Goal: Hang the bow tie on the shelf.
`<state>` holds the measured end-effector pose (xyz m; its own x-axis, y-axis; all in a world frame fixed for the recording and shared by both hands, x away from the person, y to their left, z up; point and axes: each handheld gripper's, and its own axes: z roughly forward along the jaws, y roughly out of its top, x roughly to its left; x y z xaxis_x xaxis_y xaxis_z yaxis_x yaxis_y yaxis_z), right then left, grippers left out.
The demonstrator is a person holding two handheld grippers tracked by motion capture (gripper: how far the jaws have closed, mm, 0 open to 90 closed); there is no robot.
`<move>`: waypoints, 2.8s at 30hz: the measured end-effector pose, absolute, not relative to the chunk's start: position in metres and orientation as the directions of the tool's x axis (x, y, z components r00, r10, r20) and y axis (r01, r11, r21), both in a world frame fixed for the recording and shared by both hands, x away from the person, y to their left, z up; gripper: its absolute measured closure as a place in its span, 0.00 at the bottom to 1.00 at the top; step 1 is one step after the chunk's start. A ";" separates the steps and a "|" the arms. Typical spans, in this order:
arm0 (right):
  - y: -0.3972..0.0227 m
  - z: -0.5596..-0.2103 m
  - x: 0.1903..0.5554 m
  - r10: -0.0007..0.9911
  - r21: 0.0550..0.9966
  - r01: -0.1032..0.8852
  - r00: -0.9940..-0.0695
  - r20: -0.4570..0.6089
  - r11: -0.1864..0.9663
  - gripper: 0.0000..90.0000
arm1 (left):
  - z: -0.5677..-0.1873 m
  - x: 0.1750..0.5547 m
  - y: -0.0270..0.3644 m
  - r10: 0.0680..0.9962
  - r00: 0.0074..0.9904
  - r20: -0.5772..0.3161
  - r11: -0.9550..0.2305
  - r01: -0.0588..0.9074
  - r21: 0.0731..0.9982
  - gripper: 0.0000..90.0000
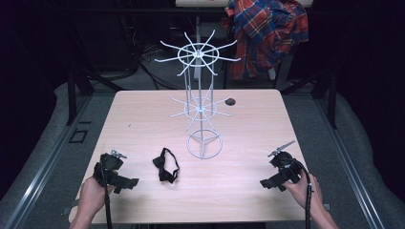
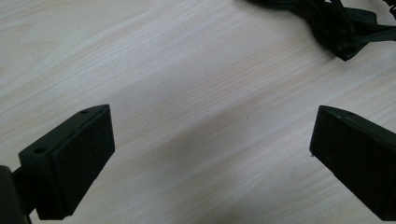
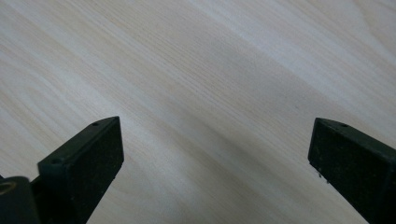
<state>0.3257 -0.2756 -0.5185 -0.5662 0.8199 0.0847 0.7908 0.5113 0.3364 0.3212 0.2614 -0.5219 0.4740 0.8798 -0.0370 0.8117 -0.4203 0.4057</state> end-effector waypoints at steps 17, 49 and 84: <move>-0.272 -0.520 0.325 0.815 0.329 0.795 -0.569 0.110 0.510 0.05 | -0.517 0.321 0.260 0.880 0.475 -0.017 -0.419 0.790 0.447 0.00; -0.262 -0.525 0.325 0.800 0.282 0.792 -0.588 0.117 0.541 0.00 | -0.496 0.321 0.239 0.858 0.503 -0.104 -0.347 0.718 0.603 0.00; -0.259 -0.532 0.328 0.790 0.218 0.787 -0.605 0.096 0.576 0.02 | -0.514 0.356 0.195 0.835 0.540 -0.109 -0.406 0.737 0.540 0.04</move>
